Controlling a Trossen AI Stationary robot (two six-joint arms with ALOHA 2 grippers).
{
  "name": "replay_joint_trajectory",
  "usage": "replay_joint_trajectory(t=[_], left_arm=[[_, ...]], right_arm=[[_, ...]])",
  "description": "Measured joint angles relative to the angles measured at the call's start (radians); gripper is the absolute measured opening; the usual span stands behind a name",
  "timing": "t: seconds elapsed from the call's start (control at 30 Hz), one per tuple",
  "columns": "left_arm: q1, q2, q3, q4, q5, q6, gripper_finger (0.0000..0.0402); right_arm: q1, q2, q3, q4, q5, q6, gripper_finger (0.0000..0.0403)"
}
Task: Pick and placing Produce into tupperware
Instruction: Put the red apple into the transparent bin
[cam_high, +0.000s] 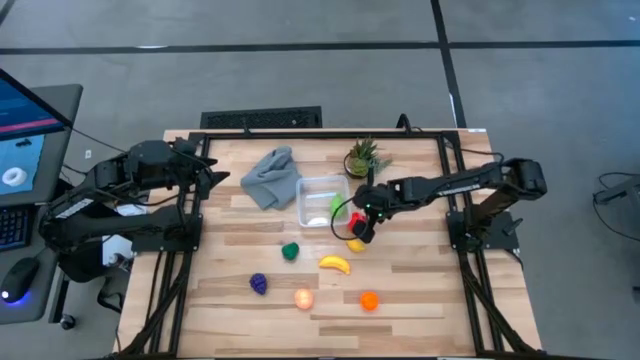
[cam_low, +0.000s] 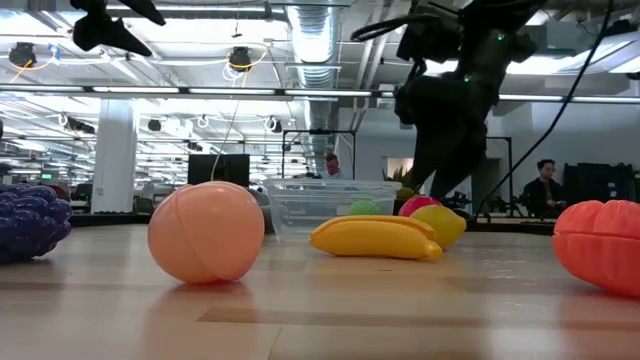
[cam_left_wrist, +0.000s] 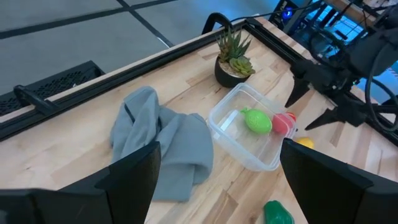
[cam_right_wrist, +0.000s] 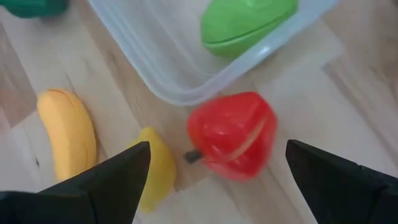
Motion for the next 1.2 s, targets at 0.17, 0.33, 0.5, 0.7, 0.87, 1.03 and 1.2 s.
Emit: replay_joint_trajectory(t=[0.17, 0.33, 0.5, 0.7, 0.87, 1.03, 1.2], left_arm=[[0.000, 0.000, 0.000, -0.023, 0.004, 0.000, 0.0317], [0.000, 0.000, 0.000, -0.023, 0.004, 0.000, 0.0317], [0.000, 0.000, 0.000, -0.023, 0.004, 0.000, 0.0317], [0.000, 0.000, 0.000, -0.023, 0.004, 0.001, 0.0317], [0.000, 0.000, 0.000, -0.023, 0.004, 0.001, 0.0317], [0.000, 0.000, 0.000, -0.022, 0.004, 0.001, 0.0317], [0.000, 0.000, 0.000, -0.022, 0.004, 0.001, 0.0317]], right_arm=[[-0.002, 0.005, 0.001, 0.009, 0.023, 0.021, 0.0399], [-0.008, 0.005, 0.001, 0.023, 0.056, 0.030, 0.0400], [-0.012, 0.005, 0.001, 0.023, 0.067, 0.047, 0.0400], [0.001, 0.046, 0.002, 0.011, 0.071, 0.057, 0.0400], [0.025, 0.104, 0.002, 0.023, 0.071, 0.076, 0.0400], [0.035, 0.120, 0.002, 0.047, 0.090, 0.100, 0.0400], [0.027, 0.119, 0.002, 0.081, 0.113, 0.101, 0.0400]])
